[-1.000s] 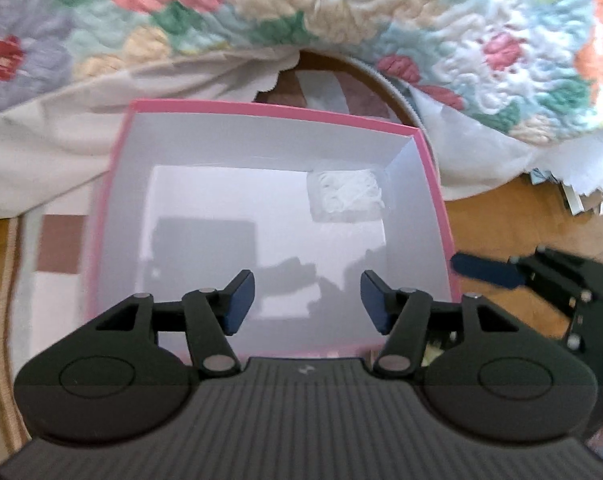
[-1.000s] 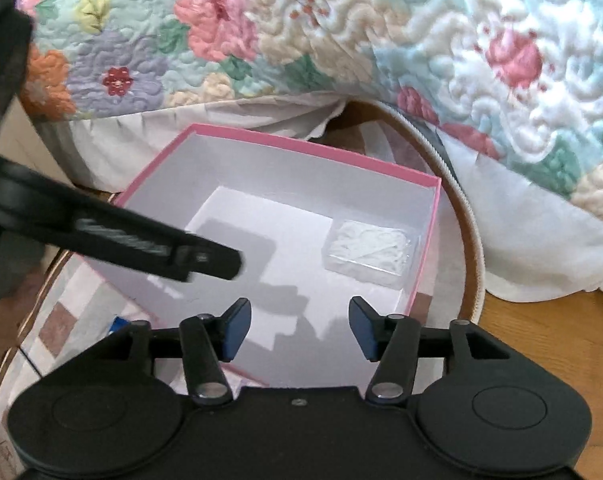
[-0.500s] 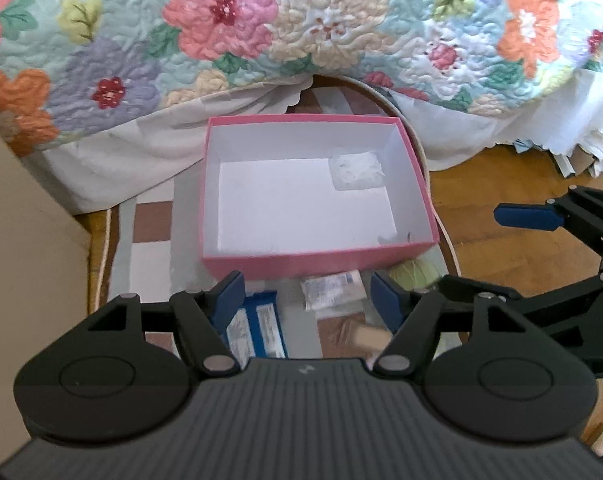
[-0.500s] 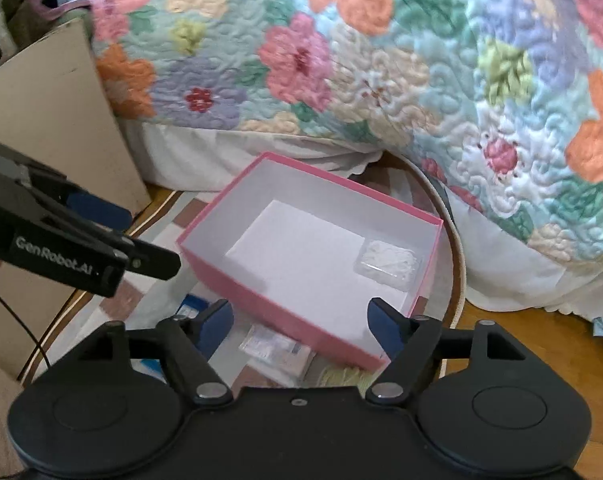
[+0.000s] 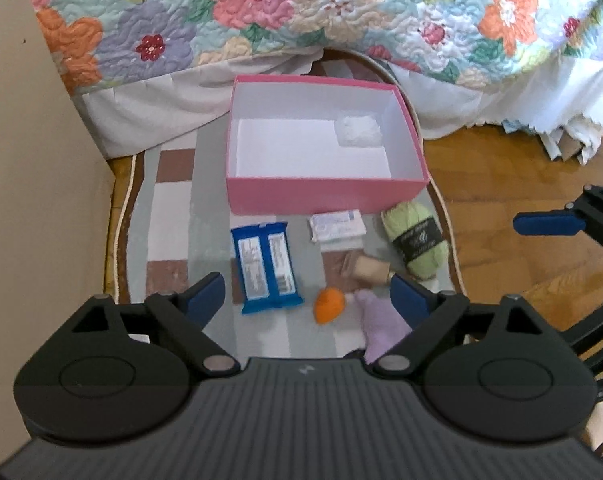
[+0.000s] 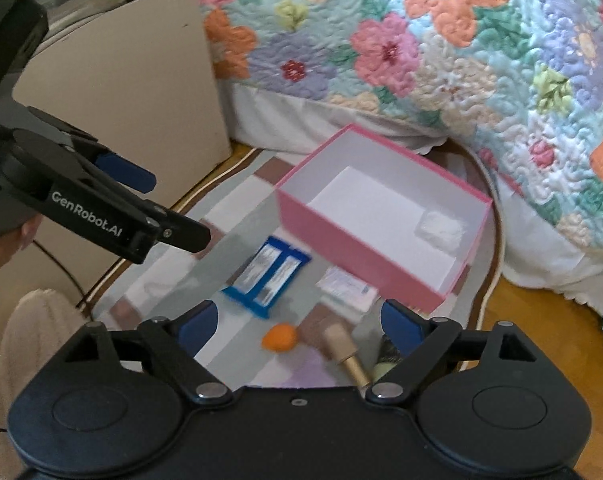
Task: Organize objects
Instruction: 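Lift the left tool out of the pink box and back, then lower the left tool and grasp the blue wet-wipe pack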
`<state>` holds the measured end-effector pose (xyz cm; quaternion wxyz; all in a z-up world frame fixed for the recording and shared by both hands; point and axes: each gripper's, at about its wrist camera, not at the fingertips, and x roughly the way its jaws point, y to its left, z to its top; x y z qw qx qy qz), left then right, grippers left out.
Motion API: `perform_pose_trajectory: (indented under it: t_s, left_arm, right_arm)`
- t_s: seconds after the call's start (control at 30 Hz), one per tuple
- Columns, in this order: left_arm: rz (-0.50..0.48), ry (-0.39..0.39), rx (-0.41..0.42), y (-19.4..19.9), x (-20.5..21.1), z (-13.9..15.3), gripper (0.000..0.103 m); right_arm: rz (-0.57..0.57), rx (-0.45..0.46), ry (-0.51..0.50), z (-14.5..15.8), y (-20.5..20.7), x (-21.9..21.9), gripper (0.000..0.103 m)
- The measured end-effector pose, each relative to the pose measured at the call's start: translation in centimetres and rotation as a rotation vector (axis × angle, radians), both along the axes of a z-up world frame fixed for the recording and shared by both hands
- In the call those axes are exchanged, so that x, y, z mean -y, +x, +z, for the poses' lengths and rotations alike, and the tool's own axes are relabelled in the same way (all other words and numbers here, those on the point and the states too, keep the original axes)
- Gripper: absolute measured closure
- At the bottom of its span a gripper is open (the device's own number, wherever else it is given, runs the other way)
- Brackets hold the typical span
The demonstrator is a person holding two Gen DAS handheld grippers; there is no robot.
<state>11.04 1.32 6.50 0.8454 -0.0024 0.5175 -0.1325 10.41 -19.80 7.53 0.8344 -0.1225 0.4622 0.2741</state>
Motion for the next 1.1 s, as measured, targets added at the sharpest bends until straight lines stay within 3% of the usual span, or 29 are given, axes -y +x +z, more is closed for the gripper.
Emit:
perform_pose_trajectory:
  t_s: [0.2, 0.43, 0.7, 0.83, 0.93, 1.03, 1.1]
  left_arm:
    - [0.000, 0.038, 0.011, -1.2, -0.9, -1.4, 0.012]
    - [0.037, -0.004, 0.051, -1.2, -2.8, -3.8, 0.009]
    - [0.097, -0.041, 0.031, 1.3, -5.1, -9.1, 0.005]
    - [0.101, -0.022, 0.067, 2.6, -5.5, -11.6, 0.005]
    - [0.131, -0.075, 0.080, 3.7, -6.1, -13.4, 0.006]
    - [0.156, -0.109, 0.075, 4.4, -6.5, -15.3, 0.008]
    - [0.155, -0.172, 0.044, 4.8, -7.0, -16.8, 0.008]
  right_arm:
    - [0.007, 0.001, 0.026, -0.6, -2.3, -0.1, 0.011]
    - [0.026, -0.002, 0.056, -2.2, -3.0, -0.9, 0.011]
    - [0.060, 0.024, 0.098, -3.9, -2.4, -1.9, 0.011]
    - [0.081, 0.051, 0.054, -5.5, -1.6, -3.1, 0.011]
    - [0.131, 0.086, 0.063, -5.9, -1.6, -3.8, 0.011]
    - [0.161, 0.046, 0.063, -7.5, -0.7, -5.0, 0.011]
    - [0.166, 0.048, 0.067, -9.1, 0.0, -5.8, 0.011]
